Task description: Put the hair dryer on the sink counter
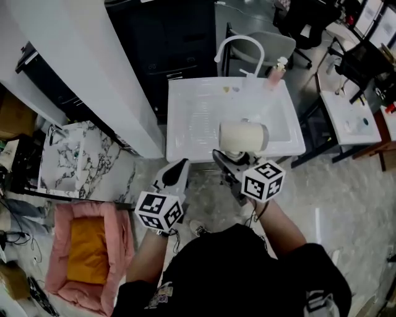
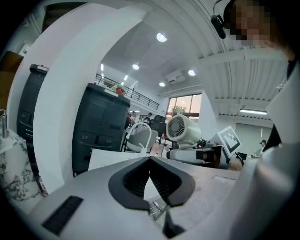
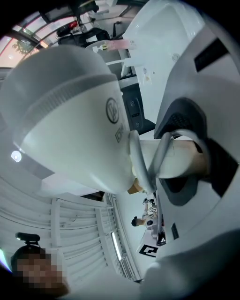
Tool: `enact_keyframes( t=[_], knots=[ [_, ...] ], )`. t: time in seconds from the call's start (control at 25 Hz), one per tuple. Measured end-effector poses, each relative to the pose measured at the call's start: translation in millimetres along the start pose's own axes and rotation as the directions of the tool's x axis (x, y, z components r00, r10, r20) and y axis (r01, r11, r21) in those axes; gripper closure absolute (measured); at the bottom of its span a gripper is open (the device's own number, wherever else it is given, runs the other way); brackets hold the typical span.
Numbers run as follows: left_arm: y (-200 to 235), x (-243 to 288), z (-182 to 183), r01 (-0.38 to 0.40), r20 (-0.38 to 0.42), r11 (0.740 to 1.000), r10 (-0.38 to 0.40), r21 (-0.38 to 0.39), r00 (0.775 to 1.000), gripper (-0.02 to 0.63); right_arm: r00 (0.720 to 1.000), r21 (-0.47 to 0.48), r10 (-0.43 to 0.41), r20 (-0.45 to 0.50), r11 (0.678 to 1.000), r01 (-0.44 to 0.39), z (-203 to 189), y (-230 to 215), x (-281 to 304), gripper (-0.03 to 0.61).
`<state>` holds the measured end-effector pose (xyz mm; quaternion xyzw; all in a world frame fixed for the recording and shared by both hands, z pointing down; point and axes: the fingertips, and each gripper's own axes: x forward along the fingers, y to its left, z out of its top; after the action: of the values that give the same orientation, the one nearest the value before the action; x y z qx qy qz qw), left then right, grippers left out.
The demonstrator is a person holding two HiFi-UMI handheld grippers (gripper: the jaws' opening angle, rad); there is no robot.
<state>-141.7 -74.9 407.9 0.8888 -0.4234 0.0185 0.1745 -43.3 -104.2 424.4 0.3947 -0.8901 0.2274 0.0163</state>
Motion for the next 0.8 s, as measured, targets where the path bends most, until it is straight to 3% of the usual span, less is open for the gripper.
enact_keyframes(
  t=[0.44,0.8],
  knots=[
    [49.3,-13.9,10.9,0.04,0.003,0.999,-0.04,-0.015,0.999,0.611,1.0,-0.004,-0.008,-0.013,1.0,0.008,3.4,32.4,61.4,0.411],
    [77.4,6.4,15.4,0.03,0.006,0.999,-0.03,-0.016,1.0,0.611,0.999,0.012,0.009,-0.037,1.0,-0.008,9.1,10.6,104.0,0.411]
  ],
)
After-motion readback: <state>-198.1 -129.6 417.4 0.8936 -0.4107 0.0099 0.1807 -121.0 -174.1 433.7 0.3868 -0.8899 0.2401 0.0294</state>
